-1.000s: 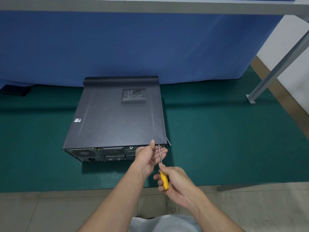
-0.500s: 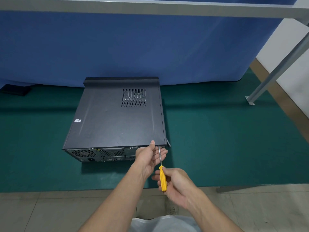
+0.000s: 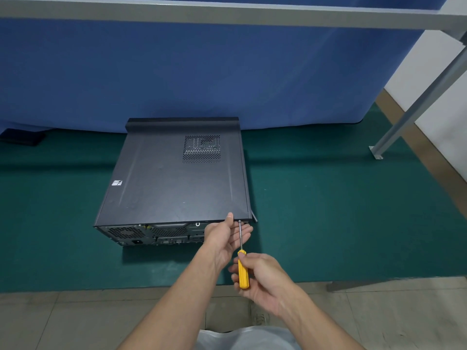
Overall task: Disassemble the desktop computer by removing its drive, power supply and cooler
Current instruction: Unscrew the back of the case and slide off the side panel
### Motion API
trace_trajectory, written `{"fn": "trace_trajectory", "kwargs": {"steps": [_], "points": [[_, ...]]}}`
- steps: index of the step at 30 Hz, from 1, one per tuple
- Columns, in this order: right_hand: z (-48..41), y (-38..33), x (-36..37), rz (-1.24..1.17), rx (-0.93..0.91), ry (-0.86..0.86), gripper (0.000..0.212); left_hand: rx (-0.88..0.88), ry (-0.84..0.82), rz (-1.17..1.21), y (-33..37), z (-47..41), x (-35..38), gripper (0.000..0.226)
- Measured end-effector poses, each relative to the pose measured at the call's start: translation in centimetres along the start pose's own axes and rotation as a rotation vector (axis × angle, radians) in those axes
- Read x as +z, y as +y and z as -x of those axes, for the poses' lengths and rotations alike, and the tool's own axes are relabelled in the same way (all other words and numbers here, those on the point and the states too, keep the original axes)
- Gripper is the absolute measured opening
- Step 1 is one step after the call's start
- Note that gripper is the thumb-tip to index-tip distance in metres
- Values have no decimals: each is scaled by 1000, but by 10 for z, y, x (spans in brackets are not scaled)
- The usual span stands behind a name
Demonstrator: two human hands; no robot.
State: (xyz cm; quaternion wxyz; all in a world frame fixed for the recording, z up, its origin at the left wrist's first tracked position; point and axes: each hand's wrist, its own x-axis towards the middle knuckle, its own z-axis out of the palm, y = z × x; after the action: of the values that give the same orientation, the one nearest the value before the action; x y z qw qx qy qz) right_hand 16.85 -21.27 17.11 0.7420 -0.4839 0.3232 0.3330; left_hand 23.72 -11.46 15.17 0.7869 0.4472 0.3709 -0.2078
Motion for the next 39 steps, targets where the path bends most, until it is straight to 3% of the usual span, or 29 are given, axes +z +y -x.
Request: {"fn": "trace_trajectory", "kwargs": {"steps": [3,7,12,18,23,29,35,39], "points": [[-1,0,1,8,-12,27,11,2,-4,1,1,0,0,37],[-1,0,-3,-55,13,7,25,5,0,-1,0,0,0,36],[-1,0,-1,-40,5,11,9,6,-3,-1,0,-1,0,37],[-1,0,-5,-91,53,-9,26,7,3,-2,-1,-1,1,37],[0,0,-4,-35,15,10,10,8,3,-5,0,-1,0,37],[-2,-1,-5,-32,35,27,26,11,5,-8,-1,-2,1,37],[-1,1,-4,-29,19,-3,10,10,-2,-7,-1,-2,1,38],[-1,1,-6,-79,43,-6,28,12,3,-8,-2,-1,1,38]]}}
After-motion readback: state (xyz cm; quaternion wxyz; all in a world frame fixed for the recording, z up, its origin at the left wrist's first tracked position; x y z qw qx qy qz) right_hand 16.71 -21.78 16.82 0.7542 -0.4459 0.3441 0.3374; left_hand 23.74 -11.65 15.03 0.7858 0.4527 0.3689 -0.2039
